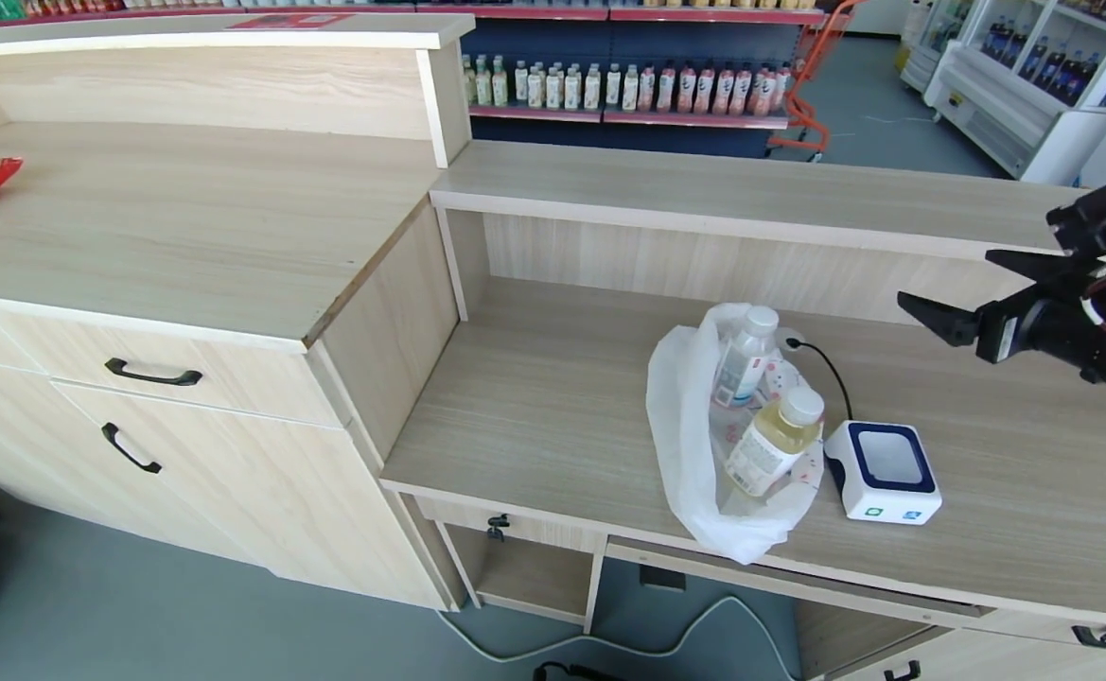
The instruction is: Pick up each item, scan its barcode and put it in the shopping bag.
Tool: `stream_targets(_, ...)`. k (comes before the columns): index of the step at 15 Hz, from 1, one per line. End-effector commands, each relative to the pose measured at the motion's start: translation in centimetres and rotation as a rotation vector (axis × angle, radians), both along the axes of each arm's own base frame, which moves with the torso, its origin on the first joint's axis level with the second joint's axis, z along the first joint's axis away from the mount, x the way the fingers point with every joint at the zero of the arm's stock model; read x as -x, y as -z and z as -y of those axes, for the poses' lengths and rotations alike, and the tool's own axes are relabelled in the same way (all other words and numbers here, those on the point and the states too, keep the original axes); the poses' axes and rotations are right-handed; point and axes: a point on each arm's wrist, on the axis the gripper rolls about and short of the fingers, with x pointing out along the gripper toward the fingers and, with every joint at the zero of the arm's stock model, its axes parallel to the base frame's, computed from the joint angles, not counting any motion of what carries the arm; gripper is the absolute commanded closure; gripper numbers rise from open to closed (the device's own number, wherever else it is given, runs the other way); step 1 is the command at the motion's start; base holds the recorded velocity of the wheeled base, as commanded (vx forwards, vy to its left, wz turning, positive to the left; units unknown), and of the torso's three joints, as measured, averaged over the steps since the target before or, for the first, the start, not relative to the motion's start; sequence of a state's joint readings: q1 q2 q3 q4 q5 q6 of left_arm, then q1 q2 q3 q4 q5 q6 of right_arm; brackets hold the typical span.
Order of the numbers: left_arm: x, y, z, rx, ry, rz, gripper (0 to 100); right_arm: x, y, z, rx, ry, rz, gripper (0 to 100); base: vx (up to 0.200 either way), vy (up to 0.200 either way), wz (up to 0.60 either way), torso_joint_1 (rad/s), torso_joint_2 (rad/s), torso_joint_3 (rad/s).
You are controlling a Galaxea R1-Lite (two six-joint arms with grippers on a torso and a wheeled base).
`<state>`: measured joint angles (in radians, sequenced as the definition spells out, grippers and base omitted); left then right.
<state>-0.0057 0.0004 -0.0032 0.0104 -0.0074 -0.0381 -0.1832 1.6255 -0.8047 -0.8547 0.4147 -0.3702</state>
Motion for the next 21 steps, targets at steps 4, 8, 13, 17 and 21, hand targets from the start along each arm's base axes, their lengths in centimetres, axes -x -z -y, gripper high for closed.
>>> stream_targets(4,0.0,0.0,0.0,0.000,0.001,0.000,0,8.0,-3.4,1.4,-0.068,0.211,-0.002,0,0.000,0.000,-0.60,0.005,0.01,0.002)
stream_targets(8,0.0,0.0,0.0,0.000,0.001,0.000,0,10.3,-1.0,2.0,-0.183,0.277,-0.049,0,0.000,0.000,0.00,0.000,0.00,0.000)
stream_targets(13,0.0,0.0,0.0,0.000,0.001,0.000,0,16.2,2.6,0.1,-0.293,0.422,-0.071,0,0.000,0.000,0.00,0.000,0.00,0.000)
stream_targets(17,0.0,0.0,0.0,0.000,0.001,0.000,0,21.1,7.8,-1.6,-0.315,0.531,-0.118,0,0.000,0.000,0.00,0.000,0.00,0.000)
stream_targets(21,0.0,0.0,0.0,0.000,0.001,0.000,0,26.8,10.5,-4.0,-0.310,0.427,-0.031,0,0.000,0.000,0.00,0.000,0.00,0.000)
